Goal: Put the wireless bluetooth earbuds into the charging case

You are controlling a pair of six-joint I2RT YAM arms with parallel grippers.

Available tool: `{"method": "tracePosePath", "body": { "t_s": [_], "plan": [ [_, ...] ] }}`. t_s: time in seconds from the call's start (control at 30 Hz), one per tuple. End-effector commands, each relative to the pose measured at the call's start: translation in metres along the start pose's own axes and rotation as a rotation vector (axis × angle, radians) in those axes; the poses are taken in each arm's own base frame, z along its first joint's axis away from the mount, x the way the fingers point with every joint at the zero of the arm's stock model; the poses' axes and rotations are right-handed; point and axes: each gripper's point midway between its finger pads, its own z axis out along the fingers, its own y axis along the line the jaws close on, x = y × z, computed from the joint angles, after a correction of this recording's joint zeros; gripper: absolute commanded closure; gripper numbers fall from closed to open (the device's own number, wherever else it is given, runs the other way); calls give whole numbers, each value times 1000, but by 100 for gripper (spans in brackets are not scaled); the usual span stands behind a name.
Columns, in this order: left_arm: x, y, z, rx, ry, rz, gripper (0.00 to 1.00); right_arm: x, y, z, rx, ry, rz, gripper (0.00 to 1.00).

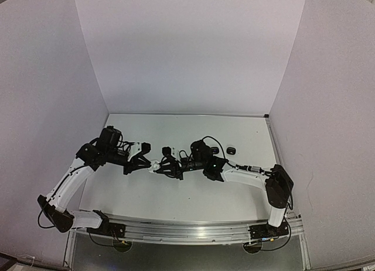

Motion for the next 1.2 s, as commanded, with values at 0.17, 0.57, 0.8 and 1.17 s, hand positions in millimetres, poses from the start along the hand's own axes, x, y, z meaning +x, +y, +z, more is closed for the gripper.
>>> {"method": "tracePosePath", "body": {
  "t_s": [0.17, 0.57, 0.8, 1.17],
  "plan": [
    [-38, 5, -26, -84, -81, -38, 76, -35, -5, -4, 33, -102, -63, 100],
    [-36, 38, -43, -218, -74, -62, 53, -34, 4, -7, 1, -100, -68, 100],
    [-18, 46, -36, -249, -60, -152, 45, -18, -14, -9, 108, -75, 69, 100],
    [56, 73, -19, -365, -29, -536, 36, 147, -73, -15, 399, 151, 1034, 100]
  ]
}}
